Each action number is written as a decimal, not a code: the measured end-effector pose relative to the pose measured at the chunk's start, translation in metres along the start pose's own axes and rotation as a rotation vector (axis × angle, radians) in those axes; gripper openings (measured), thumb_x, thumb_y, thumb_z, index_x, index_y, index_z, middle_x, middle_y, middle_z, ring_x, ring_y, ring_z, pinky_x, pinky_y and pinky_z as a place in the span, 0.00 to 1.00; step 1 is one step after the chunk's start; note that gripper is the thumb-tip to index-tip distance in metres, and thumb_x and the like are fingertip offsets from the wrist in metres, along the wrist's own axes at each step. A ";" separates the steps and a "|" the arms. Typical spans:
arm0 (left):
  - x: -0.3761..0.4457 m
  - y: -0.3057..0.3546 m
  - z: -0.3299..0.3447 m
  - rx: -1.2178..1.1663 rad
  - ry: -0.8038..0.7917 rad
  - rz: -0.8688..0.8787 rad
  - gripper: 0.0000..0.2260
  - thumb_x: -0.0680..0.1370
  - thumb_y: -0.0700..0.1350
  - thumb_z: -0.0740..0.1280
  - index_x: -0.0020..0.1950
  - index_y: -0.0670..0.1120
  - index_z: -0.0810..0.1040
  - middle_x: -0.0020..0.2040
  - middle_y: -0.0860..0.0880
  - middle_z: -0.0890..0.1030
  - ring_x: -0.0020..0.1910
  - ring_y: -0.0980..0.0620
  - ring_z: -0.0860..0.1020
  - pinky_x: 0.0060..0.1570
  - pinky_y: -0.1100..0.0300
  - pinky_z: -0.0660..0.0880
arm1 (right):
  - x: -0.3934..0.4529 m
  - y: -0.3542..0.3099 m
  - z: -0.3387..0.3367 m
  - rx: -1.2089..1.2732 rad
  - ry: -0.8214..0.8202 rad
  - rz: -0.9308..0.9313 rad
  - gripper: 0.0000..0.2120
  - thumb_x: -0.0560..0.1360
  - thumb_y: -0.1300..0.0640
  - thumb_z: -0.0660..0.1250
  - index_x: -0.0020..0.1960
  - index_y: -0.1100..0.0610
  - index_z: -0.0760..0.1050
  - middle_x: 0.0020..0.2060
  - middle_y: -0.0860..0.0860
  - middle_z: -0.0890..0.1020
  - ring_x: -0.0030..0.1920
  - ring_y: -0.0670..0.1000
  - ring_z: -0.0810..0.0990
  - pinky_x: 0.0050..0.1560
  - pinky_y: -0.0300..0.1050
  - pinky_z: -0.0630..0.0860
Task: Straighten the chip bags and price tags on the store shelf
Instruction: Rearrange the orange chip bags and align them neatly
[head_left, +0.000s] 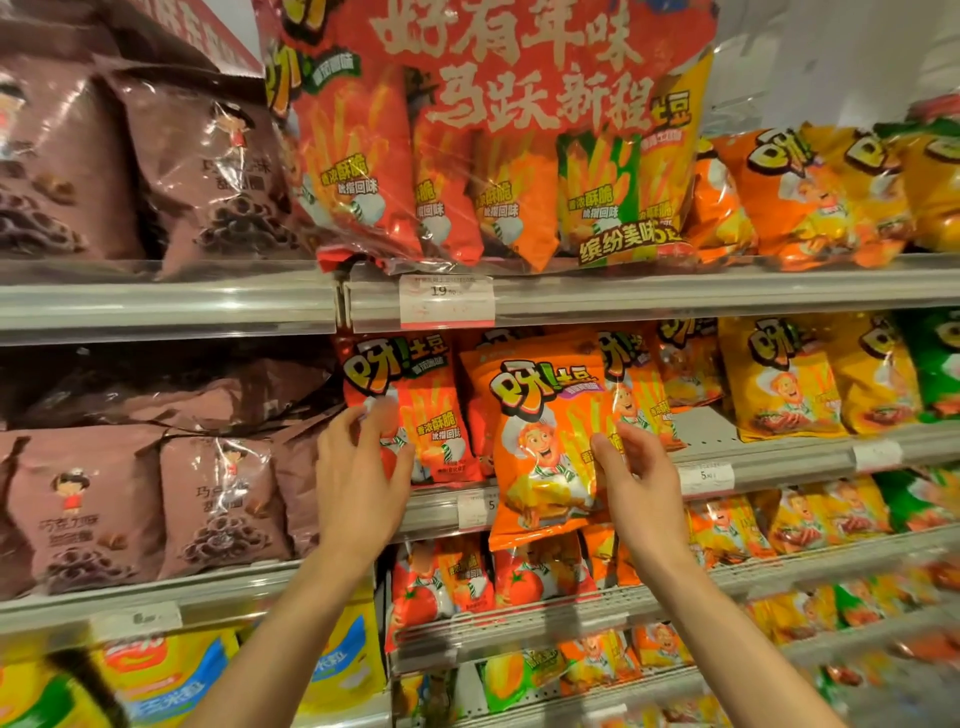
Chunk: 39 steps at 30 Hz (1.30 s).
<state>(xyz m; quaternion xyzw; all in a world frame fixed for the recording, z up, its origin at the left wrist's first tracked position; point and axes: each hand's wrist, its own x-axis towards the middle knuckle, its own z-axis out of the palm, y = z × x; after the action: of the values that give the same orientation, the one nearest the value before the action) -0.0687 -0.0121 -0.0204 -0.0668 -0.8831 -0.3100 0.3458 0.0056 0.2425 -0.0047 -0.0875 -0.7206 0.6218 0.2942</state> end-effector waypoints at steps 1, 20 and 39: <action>-0.001 -0.001 -0.001 0.003 0.021 0.011 0.23 0.76 0.47 0.71 0.70 0.45 0.74 0.67 0.41 0.71 0.66 0.38 0.68 0.62 0.43 0.71 | -0.002 -0.001 0.000 0.001 0.004 -0.001 0.12 0.78 0.47 0.68 0.61 0.45 0.73 0.63 0.48 0.78 0.66 0.48 0.74 0.68 0.53 0.71; -0.042 0.042 -0.013 -0.797 -0.447 -0.220 0.30 0.70 0.67 0.71 0.69 0.70 0.63 0.69 0.64 0.69 0.64 0.58 0.73 0.59 0.53 0.77 | -0.035 -0.005 0.016 -0.081 -0.207 0.014 0.20 0.77 0.48 0.69 0.69 0.45 0.71 0.62 0.41 0.76 0.64 0.43 0.75 0.59 0.38 0.73; -0.086 0.245 0.115 -0.675 -0.196 -0.299 0.25 0.74 0.53 0.73 0.68 0.63 0.68 0.61 0.72 0.72 0.59 0.78 0.69 0.50 0.82 0.66 | 0.118 0.041 -0.179 0.023 -0.631 0.060 0.17 0.77 0.49 0.70 0.64 0.50 0.73 0.53 0.46 0.83 0.46 0.33 0.82 0.44 0.27 0.75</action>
<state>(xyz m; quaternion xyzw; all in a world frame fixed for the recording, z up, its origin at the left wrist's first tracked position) 0.0121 0.2607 -0.0192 -0.0769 -0.7601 -0.6227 0.1690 -0.0048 0.4600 0.0028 0.0920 -0.7662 0.6348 0.0384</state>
